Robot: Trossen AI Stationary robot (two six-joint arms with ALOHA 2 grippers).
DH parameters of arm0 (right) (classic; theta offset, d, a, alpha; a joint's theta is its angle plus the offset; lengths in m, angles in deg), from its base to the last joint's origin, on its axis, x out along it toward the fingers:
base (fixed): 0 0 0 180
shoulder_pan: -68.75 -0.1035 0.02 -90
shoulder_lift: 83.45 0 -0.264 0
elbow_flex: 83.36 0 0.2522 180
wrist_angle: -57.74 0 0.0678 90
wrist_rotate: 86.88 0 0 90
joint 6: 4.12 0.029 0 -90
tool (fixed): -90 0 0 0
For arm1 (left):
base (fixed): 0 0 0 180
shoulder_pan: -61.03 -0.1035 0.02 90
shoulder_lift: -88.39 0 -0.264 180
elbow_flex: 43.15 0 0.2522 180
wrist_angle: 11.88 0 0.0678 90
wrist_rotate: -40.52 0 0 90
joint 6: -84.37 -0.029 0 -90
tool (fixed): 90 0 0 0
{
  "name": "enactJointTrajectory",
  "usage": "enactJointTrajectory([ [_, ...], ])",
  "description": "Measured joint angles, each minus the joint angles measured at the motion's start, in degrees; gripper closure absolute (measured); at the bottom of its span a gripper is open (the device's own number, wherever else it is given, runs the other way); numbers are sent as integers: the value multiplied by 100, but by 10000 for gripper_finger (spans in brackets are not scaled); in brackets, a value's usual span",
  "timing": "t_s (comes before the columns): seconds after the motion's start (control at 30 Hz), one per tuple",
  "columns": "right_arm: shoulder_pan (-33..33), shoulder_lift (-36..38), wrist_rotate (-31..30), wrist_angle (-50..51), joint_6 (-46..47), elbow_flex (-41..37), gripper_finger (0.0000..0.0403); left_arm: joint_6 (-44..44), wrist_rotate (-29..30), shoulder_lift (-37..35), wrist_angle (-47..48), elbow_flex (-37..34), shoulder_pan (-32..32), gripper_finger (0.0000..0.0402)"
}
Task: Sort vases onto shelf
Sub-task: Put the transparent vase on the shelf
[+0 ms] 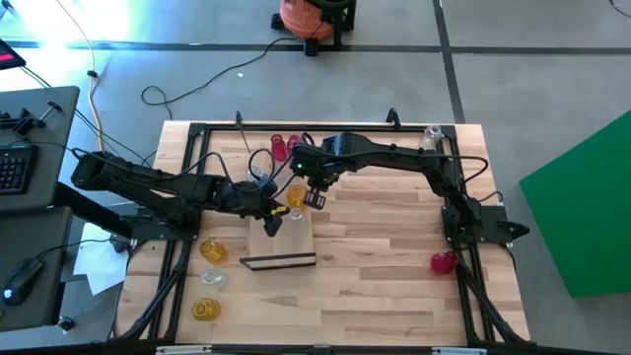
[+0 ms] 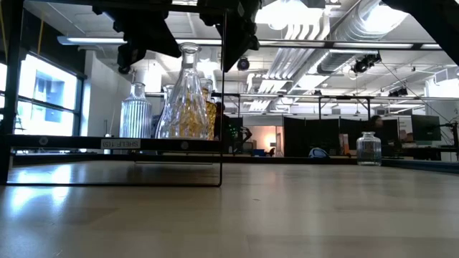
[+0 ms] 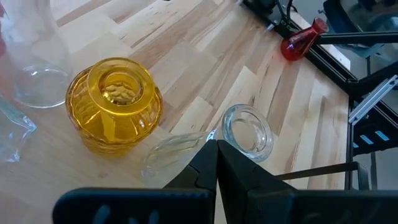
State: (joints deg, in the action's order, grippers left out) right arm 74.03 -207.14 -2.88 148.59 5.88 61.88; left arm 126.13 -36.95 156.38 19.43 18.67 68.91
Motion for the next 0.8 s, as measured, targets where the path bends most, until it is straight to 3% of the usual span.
enactJointTrajectory([
  [0.8,-2,0,19,-106,0,0,403,-66,-143,0,-169,-1,0,401],
])
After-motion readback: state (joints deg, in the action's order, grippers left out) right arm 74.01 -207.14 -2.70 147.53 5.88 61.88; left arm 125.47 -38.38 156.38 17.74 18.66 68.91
